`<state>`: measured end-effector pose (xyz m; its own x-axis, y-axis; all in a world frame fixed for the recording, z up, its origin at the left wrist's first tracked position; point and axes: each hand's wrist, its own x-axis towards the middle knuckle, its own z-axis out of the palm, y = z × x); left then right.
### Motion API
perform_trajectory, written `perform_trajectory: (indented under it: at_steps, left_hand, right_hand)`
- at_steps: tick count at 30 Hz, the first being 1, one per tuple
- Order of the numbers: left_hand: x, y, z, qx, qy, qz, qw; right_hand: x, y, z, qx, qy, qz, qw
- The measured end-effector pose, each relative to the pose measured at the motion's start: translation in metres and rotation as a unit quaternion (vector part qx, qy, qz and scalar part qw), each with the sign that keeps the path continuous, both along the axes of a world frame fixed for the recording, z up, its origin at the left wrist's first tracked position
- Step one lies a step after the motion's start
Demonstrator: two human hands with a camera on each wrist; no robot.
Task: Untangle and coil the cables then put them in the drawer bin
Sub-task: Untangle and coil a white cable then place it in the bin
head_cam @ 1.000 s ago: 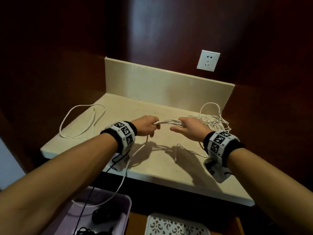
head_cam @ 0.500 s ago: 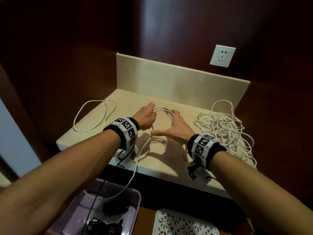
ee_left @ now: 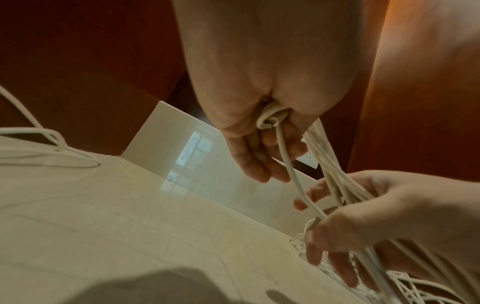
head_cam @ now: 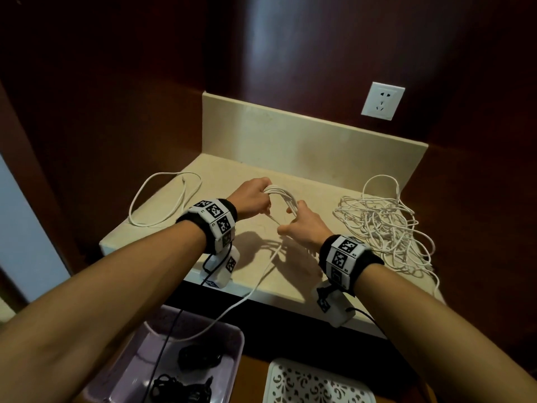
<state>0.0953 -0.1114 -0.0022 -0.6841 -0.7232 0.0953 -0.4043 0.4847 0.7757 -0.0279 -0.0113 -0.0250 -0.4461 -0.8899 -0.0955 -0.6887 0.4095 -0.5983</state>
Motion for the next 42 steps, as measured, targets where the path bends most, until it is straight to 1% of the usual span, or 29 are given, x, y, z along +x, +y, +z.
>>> perform_trajectory:
  at_steps: [2,5,9,11,15,18,21,23,26,27,31,34,39,42]
  left_hand:
    - [0.002,0.000,0.002,-0.015,-0.004,-0.008,1.000]
    - [0.005,-0.002,0.004,-0.104,-0.057,-0.012,0.993]
    - [0.008,-0.003,0.005,-0.236,-0.133,-0.008,0.963]
    - [0.009,-0.003,0.005,-0.280,-0.161,-0.007,0.946]
    - [0.010,-0.004,0.005,-0.322,-0.187,-0.014,0.928]
    - [0.009,-0.005,0.004,-0.352,-0.204,-0.029,0.913]
    - [0.008,-0.005,0.001,-0.368,-0.221,-0.041,0.902]
    - [0.005,-0.002,0.000,-0.361,-0.234,-0.045,0.902]
    - [0.000,0.002,0.002,-0.329,-0.252,-0.051,0.909]
    - [-0.001,0.003,0.003,-0.318,-0.251,-0.052,0.913]
    - [-0.008,0.009,0.009,-0.286,-0.226,-0.050,0.930]
    - [-0.013,0.010,0.009,-0.242,-0.212,-0.049,0.946]
    - [-0.022,0.017,0.011,-0.134,-0.167,-0.095,0.972]
    - [-0.027,0.018,0.009,-0.052,-0.116,-0.121,0.985]
  right_hand:
    - [-0.006,0.001,0.003,-0.008,0.006,0.002,1.000]
    - [-0.015,0.002,0.010,-0.003,0.006,0.015,1.000]
    - [-0.025,0.009,0.016,-0.004,-0.044,0.027,0.999]
    - [-0.033,0.014,0.019,-0.013,-0.064,0.025,0.998]
    - [-0.038,0.022,0.030,-0.006,-0.082,0.033,0.996]
    - [-0.042,0.026,0.034,0.005,-0.105,0.018,0.994]
    - [-0.046,0.029,0.037,0.022,-0.106,0.004,0.994]
    - [-0.047,0.031,0.036,0.019,-0.080,-0.010,0.997]
    - [-0.047,0.030,0.036,0.030,0.005,-0.012,0.999]
    - [-0.047,0.031,0.036,0.030,0.021,-0.012,0.999]
    - [-0.050,0.034,0.040,0.018,0.042,-0.016,0.999]
    - [-0.052,0.037,0.045,0.003,0.057,-0.020,0.998]
    - [-0.048,0.036,0.049,-0.011,0.098,-0.001,0.995]
    - [-0.044,0.037,0.052,-0.051,0.091,0.017,0.994]
